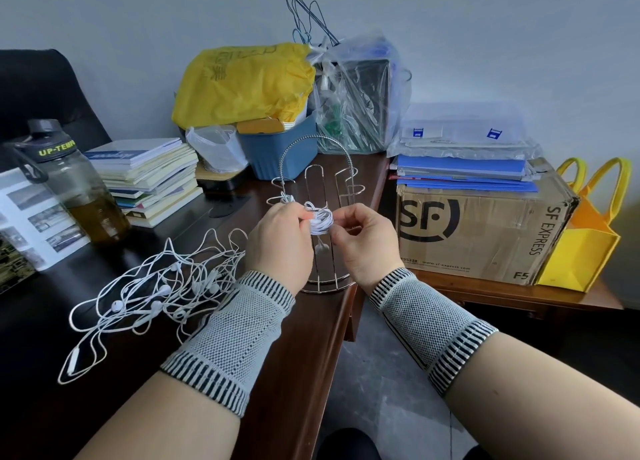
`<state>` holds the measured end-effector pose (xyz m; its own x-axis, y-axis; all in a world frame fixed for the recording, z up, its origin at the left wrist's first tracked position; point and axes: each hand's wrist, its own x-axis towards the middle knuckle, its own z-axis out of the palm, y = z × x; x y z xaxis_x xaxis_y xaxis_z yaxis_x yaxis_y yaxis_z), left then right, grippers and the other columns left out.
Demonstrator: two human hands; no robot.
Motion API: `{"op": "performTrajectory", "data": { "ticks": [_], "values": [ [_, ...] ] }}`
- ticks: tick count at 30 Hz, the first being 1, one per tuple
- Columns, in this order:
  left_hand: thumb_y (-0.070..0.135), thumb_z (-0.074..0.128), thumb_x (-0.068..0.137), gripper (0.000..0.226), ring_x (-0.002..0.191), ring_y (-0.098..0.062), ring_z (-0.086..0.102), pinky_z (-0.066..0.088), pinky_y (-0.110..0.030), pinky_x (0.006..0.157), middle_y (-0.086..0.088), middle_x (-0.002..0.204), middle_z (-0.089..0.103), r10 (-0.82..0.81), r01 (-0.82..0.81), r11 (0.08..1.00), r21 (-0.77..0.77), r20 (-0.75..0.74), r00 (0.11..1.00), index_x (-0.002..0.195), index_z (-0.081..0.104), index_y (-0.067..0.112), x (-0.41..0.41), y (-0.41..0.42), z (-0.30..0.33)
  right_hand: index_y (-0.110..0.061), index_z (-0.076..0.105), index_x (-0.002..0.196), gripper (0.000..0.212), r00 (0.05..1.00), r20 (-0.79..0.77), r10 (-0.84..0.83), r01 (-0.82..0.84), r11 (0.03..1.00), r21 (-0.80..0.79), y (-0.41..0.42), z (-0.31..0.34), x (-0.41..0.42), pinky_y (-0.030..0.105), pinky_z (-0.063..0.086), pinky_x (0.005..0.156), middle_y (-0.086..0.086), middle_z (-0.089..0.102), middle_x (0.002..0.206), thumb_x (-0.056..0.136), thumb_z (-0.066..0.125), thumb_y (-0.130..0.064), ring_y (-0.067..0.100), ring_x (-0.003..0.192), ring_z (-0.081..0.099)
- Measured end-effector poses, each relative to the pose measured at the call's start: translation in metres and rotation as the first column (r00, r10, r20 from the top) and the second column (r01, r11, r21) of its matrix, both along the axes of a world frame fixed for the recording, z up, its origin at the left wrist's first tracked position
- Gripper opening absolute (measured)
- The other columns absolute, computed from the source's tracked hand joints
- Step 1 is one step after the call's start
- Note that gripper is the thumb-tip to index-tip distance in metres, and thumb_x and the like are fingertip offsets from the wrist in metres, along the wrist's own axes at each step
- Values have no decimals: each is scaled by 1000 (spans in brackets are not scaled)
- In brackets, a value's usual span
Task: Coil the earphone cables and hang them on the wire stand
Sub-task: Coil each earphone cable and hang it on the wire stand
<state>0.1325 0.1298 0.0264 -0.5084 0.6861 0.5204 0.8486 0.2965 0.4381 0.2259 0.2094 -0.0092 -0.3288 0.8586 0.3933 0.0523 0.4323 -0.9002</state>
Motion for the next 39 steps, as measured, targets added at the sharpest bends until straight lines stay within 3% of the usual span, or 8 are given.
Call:
{"op": "performTrajectory", "data": {
  "ticks": [5, 8, 10, 13, 19, 23, 29, 39],
  "values": [
    [17, 51, 98, 17, 82, -10, 43, 27, -21, 67, 8, 104, 51, 91, -108, 988, 109, 148, 985, 103, 67, 22, 12, 2, -12, -32, 61, 72, 26, 1000, -12, 6, -6, 1000, 15, -1, -1, 0, 17, 51, 66, -12, 64, 72, 85, 65, -9, 2, 64, 58],
    [14, 54, 96, 18, 85, -11, 56, 38, -19, 74, 7, 100, 63, 56, -144, 960, 239, 340, 939, 102, 70, 21, 16, 8, -18, -32, 62, 74, 24, 1000, -1, 4, -4, 1000, 14, -1, -1, -1, 23, 53, 72, -12, 66, 76, 85, 66, -11, 5, 69, 60],
    [13, 55, 96, 16, 82, -11, 64, 50, -24, 78, 5, 94, 69, -36, -179, 923, 340, 539, 842, 103, 69, 18, 18, 12, -19, -32, 62, 73, 24, 1000, 1, 2, -2, 1000, 3, -1, -2, -2, 27, 55, 76, -11, 67, 78, 85, 66, -11, 7, 72, 62],
    [15, 55, 96, 12, 53, 1, 62, 53, -20, 59, 5, 84, 66, -192, -284, 855, 435, 773, 604, 105, 64, 13, 21, 17, -18, -31, 63, 72, 24, 1000, -7, 0, 0, 1000, -20, 1, -2, -3, 36, 56, 78, -9, 67, 76, 84, 66, -11, 12, 73, 64],
    [32, 58, 95, 26, 39, 2, 50, 42, -20, 49, 9, 62, 62, -226, -305, 886, 350, 899, 376, 77, 67, 16, 19, 15, -13, -33, 61, 73, 25, 1000, -22, 6, -6, 1000, -5, 1, -4, -2, 37, 57, 78, -11, 65, 76, 84, 67, -11, 11, 72, 63],
    [31, 64, 93, 22, 38, 1, 48, 36, -17, 45, 13, 48, 60, -274, -286, 893, 347, 924, 265, 77, 66, 16, 17, 15, -7, -33, 60, 75, 26, 1000, -20, 9, -9, 1000, 18, 2, -6, -2, 35, 56, 78, -12, 65, 76, 84, 68, -10, 9, 72, 62],
    [31, 64, 93, 23, 39, 2, 50, 43, -12, 44, 16, 41, 53, -302, -262, 896, 357, 925, 230, 75, 63, 17, 16, 18, -8, -33, 59, 75, 27, 999, -33, -6, 7, 1000, 29, 1, -8, -4, 21, 51, 70, -15, 61, 71, 83, 69, -10, -1, 64, 56],
    [29, 59, 96, 26, 39, -2, 44, 38, -18, 41, 13, 42, 50, -349, -247, 864, 439, 875, 335, 75, 63, 14, 13, 28, -22, -34, 60, 71, 29, 995, -66, -70, 73, 996, 51, -1, -8, -7, 7, 44, 62, -17, 60, 65, 82, 72, -10, -5, 59, 54]
  ]
}}
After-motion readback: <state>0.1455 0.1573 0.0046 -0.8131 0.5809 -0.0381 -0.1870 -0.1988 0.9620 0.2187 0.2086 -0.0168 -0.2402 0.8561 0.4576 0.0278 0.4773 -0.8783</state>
